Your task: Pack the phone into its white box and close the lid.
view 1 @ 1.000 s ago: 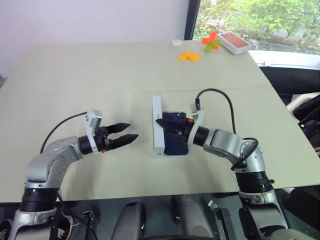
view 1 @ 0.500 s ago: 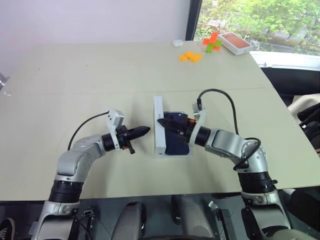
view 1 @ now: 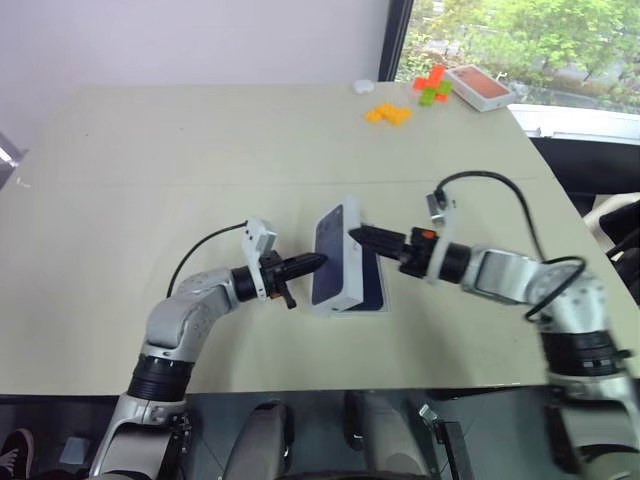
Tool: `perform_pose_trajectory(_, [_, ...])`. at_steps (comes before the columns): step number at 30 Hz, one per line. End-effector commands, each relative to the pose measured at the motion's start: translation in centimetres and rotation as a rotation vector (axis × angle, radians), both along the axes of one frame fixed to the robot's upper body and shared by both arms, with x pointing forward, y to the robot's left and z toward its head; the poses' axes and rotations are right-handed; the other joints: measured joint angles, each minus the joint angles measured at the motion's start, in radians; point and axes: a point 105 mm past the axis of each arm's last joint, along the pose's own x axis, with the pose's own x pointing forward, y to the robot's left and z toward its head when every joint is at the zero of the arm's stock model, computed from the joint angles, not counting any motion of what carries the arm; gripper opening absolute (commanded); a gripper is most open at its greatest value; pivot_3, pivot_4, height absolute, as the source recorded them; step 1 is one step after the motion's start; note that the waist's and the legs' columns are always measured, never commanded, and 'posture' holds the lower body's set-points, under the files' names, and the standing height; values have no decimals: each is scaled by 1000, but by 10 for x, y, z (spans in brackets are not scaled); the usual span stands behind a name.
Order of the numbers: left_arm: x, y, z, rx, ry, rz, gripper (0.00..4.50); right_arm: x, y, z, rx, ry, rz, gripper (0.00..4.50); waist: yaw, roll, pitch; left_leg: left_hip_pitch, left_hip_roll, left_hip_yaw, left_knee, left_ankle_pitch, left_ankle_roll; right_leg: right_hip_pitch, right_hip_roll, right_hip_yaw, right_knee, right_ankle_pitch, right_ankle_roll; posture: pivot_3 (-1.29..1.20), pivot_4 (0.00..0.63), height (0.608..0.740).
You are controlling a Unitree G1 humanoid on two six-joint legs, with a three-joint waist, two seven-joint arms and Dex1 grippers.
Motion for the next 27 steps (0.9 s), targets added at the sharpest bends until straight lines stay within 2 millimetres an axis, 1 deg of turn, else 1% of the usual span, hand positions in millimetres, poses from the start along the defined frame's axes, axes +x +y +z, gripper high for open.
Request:
perform_pose_trajectory(1, [-2,-12,8,-27,-32,-28,0,-1,-19,14,-138,-130,107,4457,0,-1,0,0,0,0,0,0,0,0,0,0,0,0,0,0,150,740])
perform_pose_trajectory(2, [-3,-15,7,-30,-30,-36,0,1,-26,15,-159,-149,116,4457,0,-1,0,0,0,0,0,0,0,1,1,0,-1,0,0,0,150,740])
perform_pose_trajectory(4, [-6,-22,5,-37,-20,-56,0,1,-30,16,-184,-160,144,4457,-2,-1,0,1,0,0,0,0,0,1,1,0,-1,0,0,0,150,740])
perform_pose_trajectory(6, [-10,-28,4,-39,-15,-67,0,-2,-28,11,-247,-197,187,4457,-2,-1,0,1,1,0,0,0,0,1,2,0,-1,0,0,0,150,740])
perform_pose_trajectory(8, [-11,-30,5,-41,-21,-69,0,1,-25,9,-287,-238,196,4457,-2,-1,0,1,1,0,0,0,0,1,2,0,0,0,0,0,150,740])
perform_pose_trajectory(10, [-9,-28,9,-40,-36,-59,0,8,-23,6,-336,-302,175,4457,-2,-1,0,2,1,0,0,0,0,1,2,0,1,0,0,0,150,740])
perform_pose_trajectory(12, [-7,-24,15,-38,-57,-45,0,12,-19,7,-327,-333,162,4457,-3,-1,0,2,1,0,1,0,0,1,2,1,1,0,0,0,150,740])
perform_pose_trajectory(15, [-5,-12,25,-38,-72,-12,0,16,-14,7,-367,-405,164,4457,-1,-1,0,1,1,0,4,0,0,1,2,1,2,0,0,0,150,740])
perform_pose_trajectory(17, [-5,-4,28,-25,-82,3,0,22,-16,6,-371,-411,123,3944,-1,-1,0,0,1,0,5,0,0,1,2,1,2,0,0,0,150,740])
perform_pose_trajectory(19, [-5,7,29,-1,-89,28,0,26,-15,8,-365,-439,109,3151,-1,-1,0,0,1,0,6,0,0,1,1,1,2,0,0,0,150,740])
perform_pose_trajectory(20, [-5,12,29,10,-93,37,0,26,-13,9,-367,-453,112,2679,-1,-1,0,0,1,0,6,0,0,2,1,1,2,0,0,0,150,740])
perform_pose_trajectory(21, [-5,18,27,12,-79,63,0,28,-12,7,-393,-481,104,2094,-1,0,0,0,1,0,7,0,0,2,1,1,2,0,0,0,150,740])
perform_pose_trajectory(25, [-12,30,8,121,-80,100,0,36,-11,-8,-549,-589,82,20,-2,0,0,0,0,0,7,0,0,2,0,1,2,0,0,0,150,740])
perform_pose_trajectory(27, [-8,40,7,139,-80,147,0,40,-9,-14,-611,-624,69,20,-1,0,0,0,1,0,7,0,0,2,1,0,2,0,0,0,150,740])
